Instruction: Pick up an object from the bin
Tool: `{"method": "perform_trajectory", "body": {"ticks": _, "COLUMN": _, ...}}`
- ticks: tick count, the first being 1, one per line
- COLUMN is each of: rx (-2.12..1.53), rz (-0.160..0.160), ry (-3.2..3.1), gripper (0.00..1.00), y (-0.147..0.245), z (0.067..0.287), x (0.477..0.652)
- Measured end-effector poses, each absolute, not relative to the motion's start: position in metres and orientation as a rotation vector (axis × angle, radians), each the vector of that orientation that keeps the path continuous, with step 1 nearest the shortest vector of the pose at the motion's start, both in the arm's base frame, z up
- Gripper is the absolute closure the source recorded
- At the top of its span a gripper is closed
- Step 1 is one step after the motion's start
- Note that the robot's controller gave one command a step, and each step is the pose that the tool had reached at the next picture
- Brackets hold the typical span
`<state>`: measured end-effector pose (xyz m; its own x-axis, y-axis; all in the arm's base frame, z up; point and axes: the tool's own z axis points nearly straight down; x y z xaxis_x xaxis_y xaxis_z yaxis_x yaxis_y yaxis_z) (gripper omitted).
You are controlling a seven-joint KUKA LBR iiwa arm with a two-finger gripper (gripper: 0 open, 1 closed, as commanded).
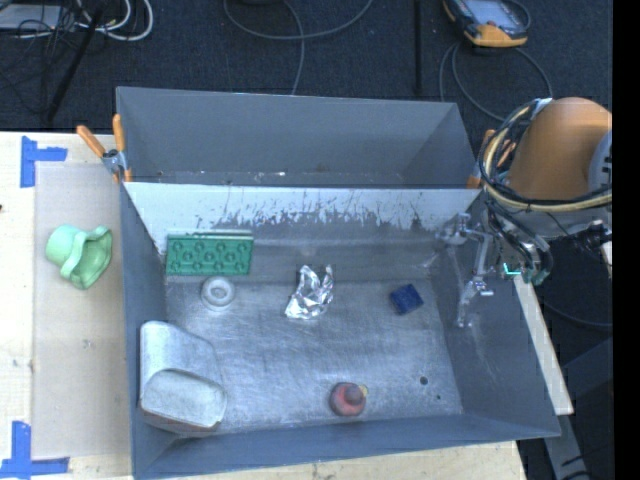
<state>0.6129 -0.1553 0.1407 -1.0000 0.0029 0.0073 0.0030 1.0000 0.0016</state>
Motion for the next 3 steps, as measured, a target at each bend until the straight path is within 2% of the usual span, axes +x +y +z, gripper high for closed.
{"method": "perform_trajectory", "body": {"ticks": 1, "rx": -0.016, "rz": 0.000, "ry": -3.144, "gripper": 0.00, "y": -0.129, "z": 0.081, "x": 0.620}}
{"method": "perform_trajectory", "body": {"ticks": 2, "rx": -0.308, "rz": -0.002, "ry": -3.128, "gripper": 0.00, "y": -0.115, "z": 0.100, "x": 0.616}}
{"method": "perform_trajectory", "body": {"ticks": 3, "rx": -0.435, "rz": -0.002, "ry": -3.112, "gripper": 0.00, "y": -0.121, "z": 0.100, "x": 0.621}}
